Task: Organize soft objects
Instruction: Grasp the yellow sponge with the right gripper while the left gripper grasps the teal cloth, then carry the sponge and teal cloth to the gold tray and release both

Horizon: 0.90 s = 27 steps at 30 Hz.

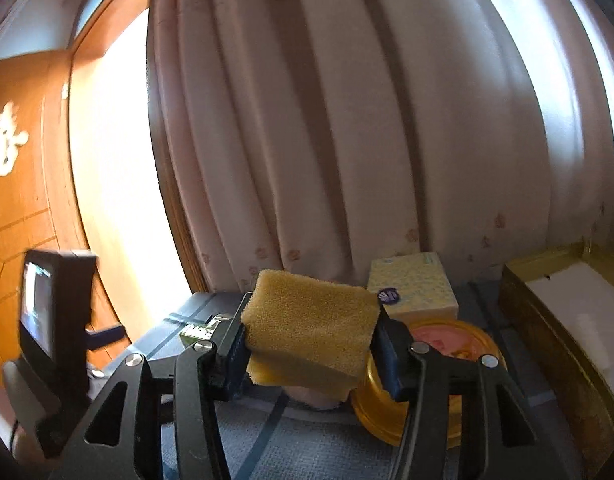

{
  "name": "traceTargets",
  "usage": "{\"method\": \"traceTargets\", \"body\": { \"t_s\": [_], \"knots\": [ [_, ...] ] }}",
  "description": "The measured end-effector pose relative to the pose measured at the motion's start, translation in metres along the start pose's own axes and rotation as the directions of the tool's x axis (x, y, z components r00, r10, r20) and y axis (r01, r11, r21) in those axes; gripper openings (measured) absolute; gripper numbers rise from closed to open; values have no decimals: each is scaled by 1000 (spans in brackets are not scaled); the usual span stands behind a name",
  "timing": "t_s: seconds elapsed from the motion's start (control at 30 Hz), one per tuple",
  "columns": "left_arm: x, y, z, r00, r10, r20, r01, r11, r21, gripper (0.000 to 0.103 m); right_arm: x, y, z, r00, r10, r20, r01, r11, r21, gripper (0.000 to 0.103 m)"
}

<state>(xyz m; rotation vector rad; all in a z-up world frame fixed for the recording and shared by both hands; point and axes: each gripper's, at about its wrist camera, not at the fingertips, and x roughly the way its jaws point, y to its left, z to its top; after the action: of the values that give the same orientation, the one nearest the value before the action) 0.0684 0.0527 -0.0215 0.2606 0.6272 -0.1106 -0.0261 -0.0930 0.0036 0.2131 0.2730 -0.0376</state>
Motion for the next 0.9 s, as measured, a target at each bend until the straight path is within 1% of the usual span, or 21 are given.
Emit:
{"method": "traceTargets", "body": {
  "t_s": [0.1, 0.13, 0.17, 0.23, 0.3, 0.33, 0.4, 0.43, 0.47, 0.57, 0.63, 0.67, 0.73, 0.8, 0.83, 0.9],
  "knots": [
    [9, -14, 1, 999, -9, -51, 12, 998, 64, 96, 3, -5, 2, 1000, 0, -9, 0, 1000, 22, 55],
    [12, -15, 2, 998, -5, -62, 9, 998, 69, 95, 3, -5, 2, 1000, 1, -8, -1, 1000, 22, 55],
    [15, -16, 2, 997, -2, -79, 7, 998, 68, 92, 3, -6, 3, 1000, 2, -9, -2, 1000, 19, 55],
    [24, -15, 3, 992, -15, -121, 22, 998, 55, 82, 4, -5, 3, 1000, 5, -9, -5, 1000, 8, 55],
    [31, -11, 3, 987, -34, -160, 39, 999, 30, 64, 3, -4, 3, 1000, 4, -3, -4, 1000, 5, 55],
    [33, -9, 3, 984, -45, -170, 49, 999, 20, 60, 1, -4, 3, 1000, 4, -2, -4, 1000, 8, 55],
    [34, -8, 2, 979, -88, -182, 89, 996, -3, 46, 4, -5, 2, 1000, 9, -13, -9, 1000, 17, 55],
    [33, -7, 2, 978, -103, -183, 103, 995, -11, 41, 5, -5, 2, 1000, 17, -24, -16, 1000, 24, 55],
    [33, -7, 2, 977, -116, -182, 114, 993, -18, 35, 6, -6, 2, 999, 22, -29, -21, 999, 28, 56],
    [27, -5, 2, 980, -131, -151, 127, 991, -34, 17, 8, -6, 1, 999, 38, -39, -37, 999, 31, 58],
    [17, 0, 1, 982, -151, -112, 143, 987, -74, 16, 7, -3, 1, 998, 53, -46, -52, 998, 23, 59],
    [10, 6, -1, 983, -164, -81, 155, 982, -112, 16, 7, -2, 1, 997, 61, -47, -60, 998, 19, 59],
    [-1, 16, -5, 986, -164, -36, 156, 974, -162, 16, 6, -1, 0, 996, 78, -49, -77, 997, 15, 59],
    [-13, 26, -8, 991, -127, 34, 132, 969, -209, 16, 8, -1, 0, 994, 98, -57, -97, 995, 18, 58],
    [-22, 29, -10, 991, -110, 73, 124, 967, -225, 16, 8, -2, 0, 993, 97, -62, -96, 995, 23, 58],
    [-40, 35, -14, 985, -75, 158, 113, 962, -250, 16, 10, -5, 0, 993, 94, -70, -92, 995, 42, 57]
  ]
}}
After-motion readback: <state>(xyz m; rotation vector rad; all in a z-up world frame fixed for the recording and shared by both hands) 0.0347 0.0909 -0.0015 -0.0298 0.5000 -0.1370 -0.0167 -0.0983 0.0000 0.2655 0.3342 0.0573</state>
